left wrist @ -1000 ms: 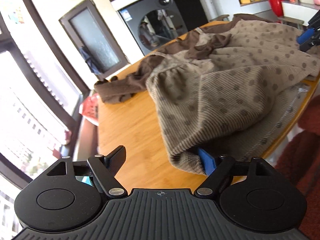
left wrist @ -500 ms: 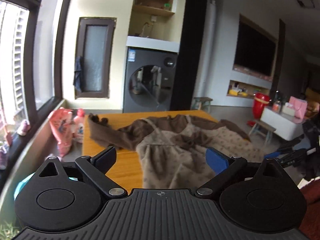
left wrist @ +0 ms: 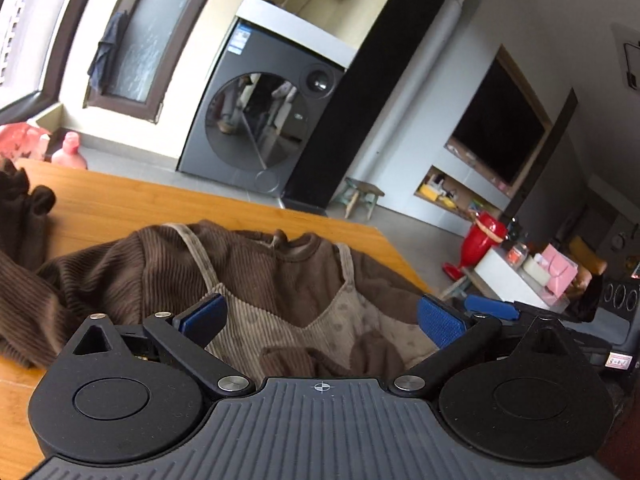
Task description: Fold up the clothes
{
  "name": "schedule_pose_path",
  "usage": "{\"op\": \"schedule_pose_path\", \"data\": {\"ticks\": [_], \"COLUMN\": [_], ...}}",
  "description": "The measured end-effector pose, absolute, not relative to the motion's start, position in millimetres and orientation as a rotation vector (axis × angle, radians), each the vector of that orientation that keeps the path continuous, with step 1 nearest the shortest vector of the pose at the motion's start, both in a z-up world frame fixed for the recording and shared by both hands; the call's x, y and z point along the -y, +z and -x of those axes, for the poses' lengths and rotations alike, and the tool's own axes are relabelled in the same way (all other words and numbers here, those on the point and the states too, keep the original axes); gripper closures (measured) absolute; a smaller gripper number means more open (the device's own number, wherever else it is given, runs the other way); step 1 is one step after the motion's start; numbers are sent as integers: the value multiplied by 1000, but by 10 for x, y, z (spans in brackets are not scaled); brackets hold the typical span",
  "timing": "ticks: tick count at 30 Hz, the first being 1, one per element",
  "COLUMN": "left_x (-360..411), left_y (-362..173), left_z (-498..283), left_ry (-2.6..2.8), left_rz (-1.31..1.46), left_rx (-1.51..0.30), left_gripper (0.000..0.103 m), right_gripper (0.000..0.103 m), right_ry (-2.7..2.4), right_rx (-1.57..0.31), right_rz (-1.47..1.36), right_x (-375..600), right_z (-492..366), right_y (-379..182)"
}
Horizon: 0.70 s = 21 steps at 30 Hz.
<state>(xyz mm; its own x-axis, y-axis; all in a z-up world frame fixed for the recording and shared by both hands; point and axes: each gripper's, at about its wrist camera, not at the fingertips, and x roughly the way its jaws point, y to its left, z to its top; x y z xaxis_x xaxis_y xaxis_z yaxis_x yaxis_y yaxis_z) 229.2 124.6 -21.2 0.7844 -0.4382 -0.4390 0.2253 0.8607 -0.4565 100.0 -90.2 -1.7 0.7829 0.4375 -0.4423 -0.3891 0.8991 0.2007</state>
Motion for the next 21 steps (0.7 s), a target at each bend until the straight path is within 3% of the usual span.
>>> {"op": "schedule_pose_path", "data": {"ticks": [4, 15, 21], "left_x": [-1387, -1720, -1816], "left_y": [-530, -635, -645], "left_z": [-2517, -3047, -3021], "left_ry": [-297, -217, -228], "left_rz": [437, 467, 514], "left_rx": [-619, -584, -565], "left_gripper": [0, 0, 0], "right_gripper": [18, 4, 6], "right_ry": [424, 417, 333], "right_rx": [-596, -671, -579], "right_rz": [-96, -173, -525], "right_x": [799, 713, 1782], "right_z": [-1312, -2031, -1564], "right_y": [-386, -488, -200]}}
